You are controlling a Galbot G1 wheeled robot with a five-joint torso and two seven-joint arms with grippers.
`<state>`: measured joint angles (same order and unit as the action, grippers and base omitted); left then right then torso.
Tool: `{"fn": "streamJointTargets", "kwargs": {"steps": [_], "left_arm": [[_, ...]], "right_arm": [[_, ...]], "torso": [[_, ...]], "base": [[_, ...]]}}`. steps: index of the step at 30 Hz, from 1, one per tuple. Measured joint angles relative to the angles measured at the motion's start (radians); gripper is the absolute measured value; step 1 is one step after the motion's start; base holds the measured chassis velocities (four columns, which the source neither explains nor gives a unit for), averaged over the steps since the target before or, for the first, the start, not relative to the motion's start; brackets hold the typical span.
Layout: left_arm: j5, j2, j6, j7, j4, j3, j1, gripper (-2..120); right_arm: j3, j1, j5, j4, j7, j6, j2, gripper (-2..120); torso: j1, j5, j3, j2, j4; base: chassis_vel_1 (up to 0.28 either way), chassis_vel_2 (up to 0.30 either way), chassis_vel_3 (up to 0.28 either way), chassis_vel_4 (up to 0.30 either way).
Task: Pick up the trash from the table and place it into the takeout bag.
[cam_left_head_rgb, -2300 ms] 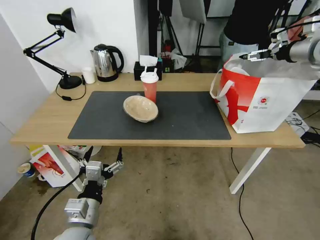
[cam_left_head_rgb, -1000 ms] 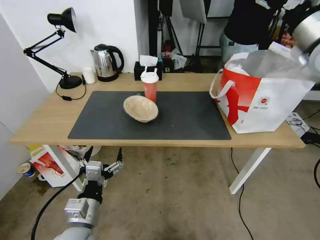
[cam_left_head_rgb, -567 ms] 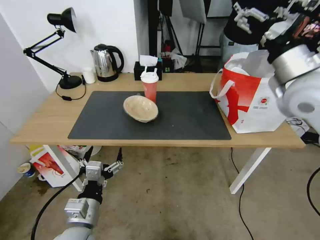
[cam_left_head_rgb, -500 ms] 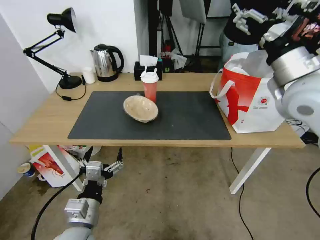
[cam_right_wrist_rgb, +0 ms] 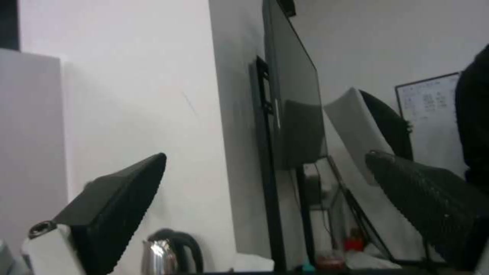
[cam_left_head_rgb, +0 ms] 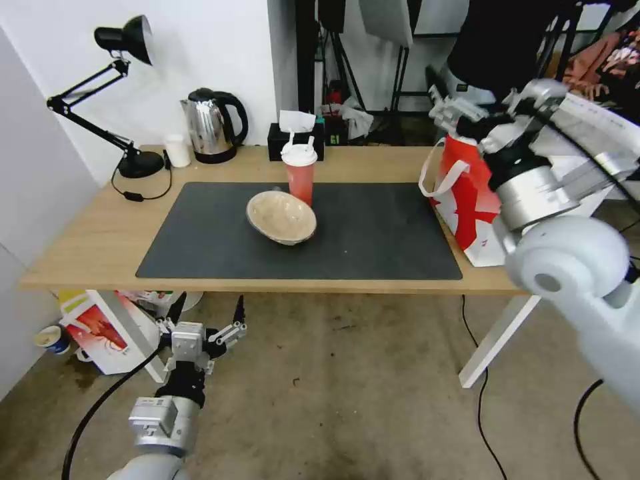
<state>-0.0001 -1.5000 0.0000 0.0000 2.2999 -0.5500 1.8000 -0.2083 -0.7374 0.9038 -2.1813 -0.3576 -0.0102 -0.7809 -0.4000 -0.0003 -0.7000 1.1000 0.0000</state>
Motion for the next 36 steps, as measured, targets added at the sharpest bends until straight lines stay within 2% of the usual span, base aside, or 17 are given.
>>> {"fn": "streamJointTargets", "kwargs": {"steps": [4, 9, 15, 19, 24, 28, 36], "left_arm": [[0.000, 0.000, 0.000, 0.000, 0.000, 0.000, 0.000, 100], [0.000, 0.000, 0.000, 0.000, 0.000, 0.000, 0.000, 100], [0.000, 0.000, 0.000, 0.000, 0.000, 0.000, 0.000, 100], [0.000, 0.000, 0.000, 0.000, 0.000, 0.000, 0.000, 100], [0.000, 0.000, 0.000, 0.000, 0.000, 0.000, 0.000, 100], [0.000, 0.000, 0.000, 0.000, 0.000, 0.000, 0.000, 100], [0.000, 0.000, 0.000, 0.000, 0.000, 0.000, 0.000, 100]], "right_arm": [[0.038, 0.029, -0.039, 0.027, -0.092, -0.074, -0.063, 100], [0.083, 0.078, -0.070, 0.077, -0.167, -0.121, -0.111, 100], [0.106, 0.106, -0.082, 0.112, -0.189, -0.135, -0.144, 100], [0.129, 0.122, -0.104, 0.134, -0.237, -0.164, -0.196, 100], [0.133, 0.098, -0.169, 0.137, -0.257, -0.193, -0.233, 100], [0.110, 0.030, -0.256, 0.089, -0.261, -0.222, -0.286, 100], [0.039, -0.075, -0.304, -0.038, -0.233, -0.240, -0.319, 100]], "torso": [[0.000, 0.0001, 0.000, 0.000, 0.0000], [0.000, 0.0001, 0.000, 0.000, 0.0000], [0.000, 0.0002, 0.000, 0.000, 0.0000], [0.000, 0.0002, 0.000, 0.000, 0.0001], [0.000, 0.0002, 0.000, 0.000, -0.0001], [0.000, 0.0005, 0.000, 0.000, -0.0001], [0.000, 0.0002, 0.000, 0.000, 0.0000]], "base": [[0.000, 0.000, 0.000, 0.000], [0.000, 0.000, 0.000, 0.000], [0.000, 0.000, 0.000, 0.000], [0.000, 0.000, 0.000, 0.000], [0.000, 0.000, 0.000, 0.000], [0.000, 0.000, 0.000, 0.000], [0.000, 0.000, 0.000, 0.000]]}}
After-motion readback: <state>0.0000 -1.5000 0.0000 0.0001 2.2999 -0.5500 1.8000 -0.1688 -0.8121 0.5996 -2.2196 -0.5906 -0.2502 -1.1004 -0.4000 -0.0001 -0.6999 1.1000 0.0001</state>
